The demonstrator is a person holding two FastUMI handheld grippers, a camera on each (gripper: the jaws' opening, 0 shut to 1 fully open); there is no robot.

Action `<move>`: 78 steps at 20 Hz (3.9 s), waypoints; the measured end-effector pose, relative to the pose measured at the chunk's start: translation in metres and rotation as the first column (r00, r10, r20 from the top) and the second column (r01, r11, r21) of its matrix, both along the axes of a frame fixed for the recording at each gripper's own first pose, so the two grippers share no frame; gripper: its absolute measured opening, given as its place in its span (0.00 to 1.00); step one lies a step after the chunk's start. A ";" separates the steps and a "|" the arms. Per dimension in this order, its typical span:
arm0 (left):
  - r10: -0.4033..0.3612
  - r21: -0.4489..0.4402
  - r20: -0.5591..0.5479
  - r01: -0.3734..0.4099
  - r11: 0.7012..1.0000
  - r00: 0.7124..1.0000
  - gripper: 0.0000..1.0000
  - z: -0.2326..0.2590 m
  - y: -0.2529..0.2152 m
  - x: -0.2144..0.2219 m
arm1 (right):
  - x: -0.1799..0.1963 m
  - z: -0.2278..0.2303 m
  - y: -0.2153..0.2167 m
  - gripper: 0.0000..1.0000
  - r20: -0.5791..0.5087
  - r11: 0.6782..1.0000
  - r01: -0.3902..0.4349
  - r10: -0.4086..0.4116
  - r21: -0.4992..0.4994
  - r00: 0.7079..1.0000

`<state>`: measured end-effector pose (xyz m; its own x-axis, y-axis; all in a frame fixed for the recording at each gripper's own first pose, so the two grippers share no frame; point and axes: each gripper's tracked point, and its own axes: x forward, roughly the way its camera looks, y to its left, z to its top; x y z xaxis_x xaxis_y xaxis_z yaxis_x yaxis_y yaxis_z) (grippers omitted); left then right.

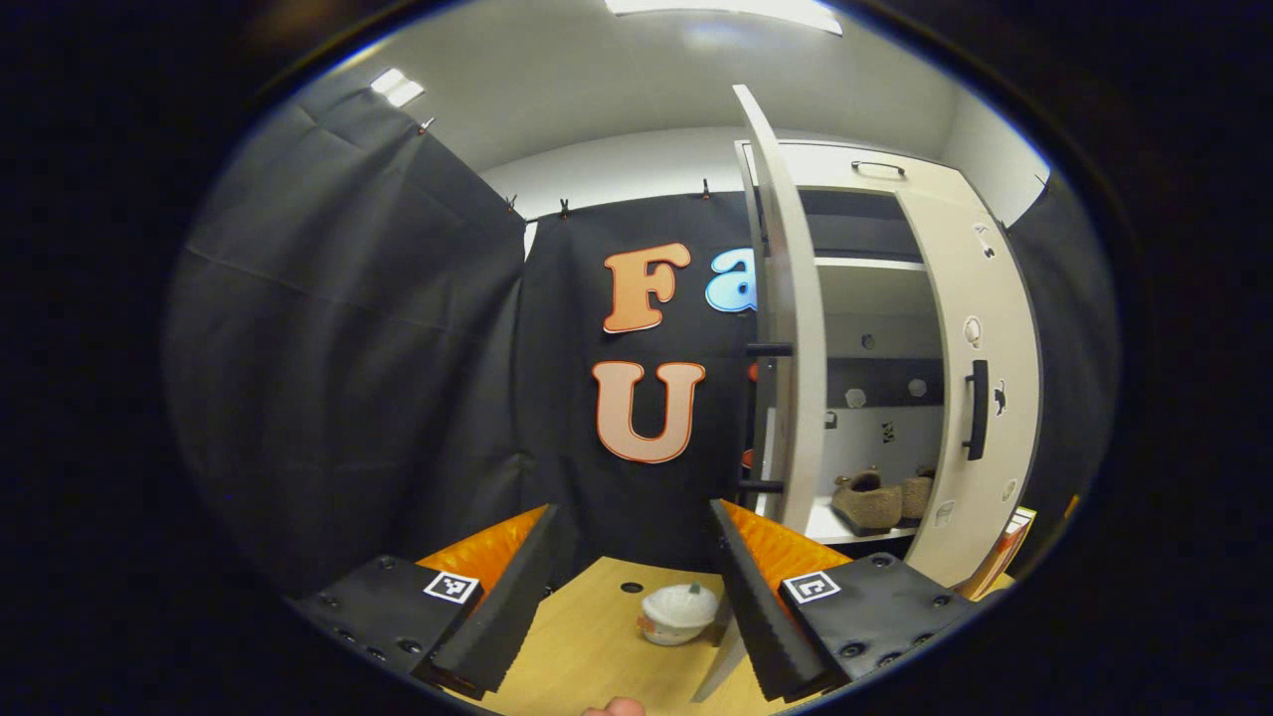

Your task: Grab one shoe with the right hand and put it into the shoe cabinet, grab the other shoe with the left hand and put it into the shoe cabinet; then close the right door with the right hand and the left door with the left hand.

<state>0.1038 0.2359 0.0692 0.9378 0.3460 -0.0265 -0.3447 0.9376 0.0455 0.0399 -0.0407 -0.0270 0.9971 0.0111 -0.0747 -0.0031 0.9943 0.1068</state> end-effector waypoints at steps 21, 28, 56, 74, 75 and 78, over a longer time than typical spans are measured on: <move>-0.212 -0.020 0.005 0.212 0.977 0.977 0.94 0.009 -0.093 0.040 | -0.009 0.009 0.004 0.92 -0.002 0.998 -0.038 0.038 -0.055 0.999; -0.357 -0.029 0.013 0.357 0.934 0.934 0.95 0.004 -0.171 0.073 | -0.017 0.013 -0.015 0.92 0.002 0.998 0.015 -0.015 -0.067 1.000; -0.464 -0.053 0.011 0.464 0.884 0.886 0.99 0.003 -0.257 0.137 | -0.008 0.005 -0.053 0.92 -0.006 0.988 0.135 -0.136 -0.073 0.991; -0.425 -0.069 0.021 0.425 0.903 0.905 0.95 0.005 -0.218 0.014 | 0.007 0.011 -0.006 0.92 0.015 0.999 0.019 -0.019 -0.041 1.000; -0.419 -0.084 0.025 0.420 0.904 0.907 0.95 0.001 -0.216 0.004 | 0.007 0.012 -0.003 0.92 0.017 0.999 0.012 -0.011 -0.041 1.000; -0.404 -0.115 0.024 0.404 0.907 0.914 0.95 -0.016 -0.206 -0.022 | 0.005 0.011 0.003 0.92 0.016 0.999 -0.003 0.004 -0.044 1.000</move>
<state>0.0818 0.0297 0.0536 0.9967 -0.0682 -0.0435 0.0650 0.9954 -0.0709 0.0451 -0.0379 -0.0155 0.9982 0.0117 -0.0588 -0.0080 0.9980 0.0630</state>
